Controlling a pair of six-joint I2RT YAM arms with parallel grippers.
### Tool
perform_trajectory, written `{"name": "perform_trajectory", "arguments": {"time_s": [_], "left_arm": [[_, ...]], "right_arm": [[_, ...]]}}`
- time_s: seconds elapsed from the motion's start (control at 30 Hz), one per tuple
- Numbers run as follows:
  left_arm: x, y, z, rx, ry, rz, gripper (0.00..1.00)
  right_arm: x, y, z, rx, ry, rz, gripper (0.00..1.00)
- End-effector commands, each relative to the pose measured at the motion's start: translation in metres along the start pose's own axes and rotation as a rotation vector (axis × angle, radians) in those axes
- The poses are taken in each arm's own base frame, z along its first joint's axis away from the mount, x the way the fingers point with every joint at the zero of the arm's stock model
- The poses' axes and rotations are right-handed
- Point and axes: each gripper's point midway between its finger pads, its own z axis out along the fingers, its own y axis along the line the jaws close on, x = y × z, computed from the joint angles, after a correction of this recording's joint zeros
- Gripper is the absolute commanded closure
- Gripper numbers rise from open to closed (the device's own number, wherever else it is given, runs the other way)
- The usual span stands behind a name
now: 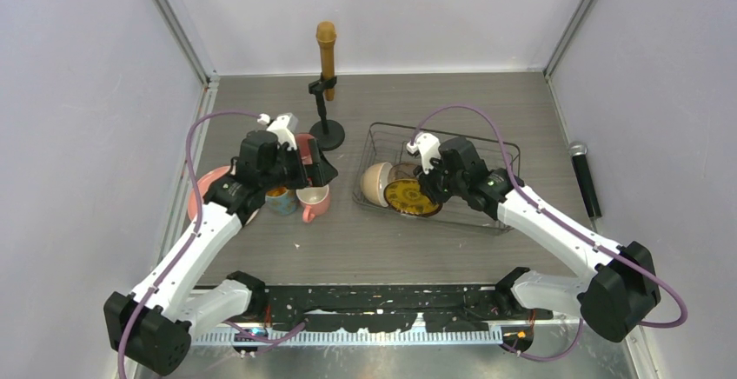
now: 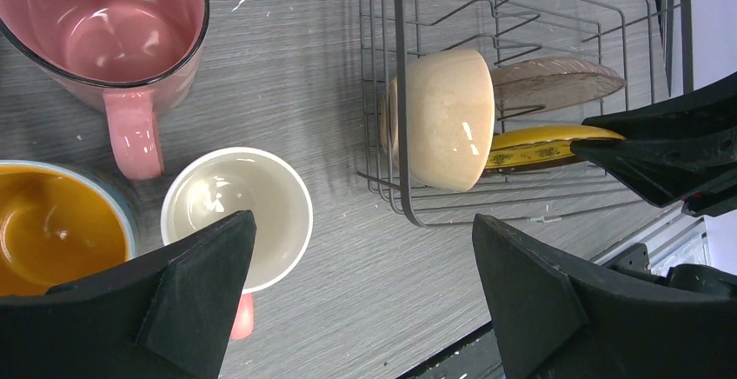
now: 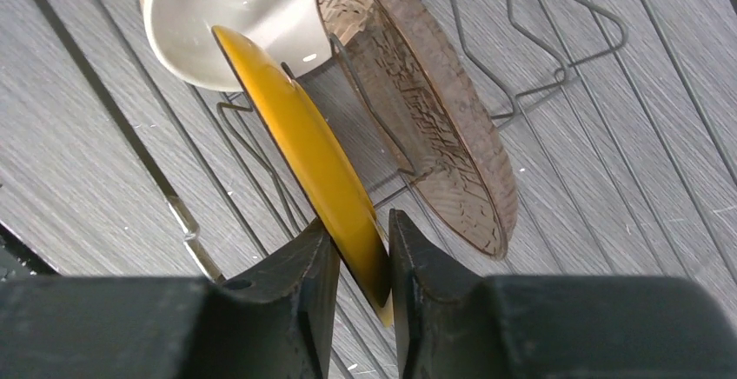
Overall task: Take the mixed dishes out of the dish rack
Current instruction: Pick up the plate from the dish rack.
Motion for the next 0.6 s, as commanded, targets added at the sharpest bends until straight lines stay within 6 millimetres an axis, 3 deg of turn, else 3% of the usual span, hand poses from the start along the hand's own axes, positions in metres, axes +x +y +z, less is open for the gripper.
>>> {"name": "perform_trajectory", "arguments": {"time_s": [0.0,0.17,0.57], "left_arm": [[-0.009,-0.01,-0.004,0.055,-0.052,0.031,0.0],[-0.008,-0.014,-0.004,0.078,-0.045,0.034,0.0],[-0.006,-0.035,-0.011,0.213,-0.068,0.066,0.0]], "right_arm": [[-0.019,0.004,-0.006,-0.031,-0.053,-0.052,0.77],[-0.02,0.008,-0.009,-0.061,-0.044,-0.095,0.9],[-0.045,0.003,-0.03,-0.048,-0.126,-0.194,0.99]]}}
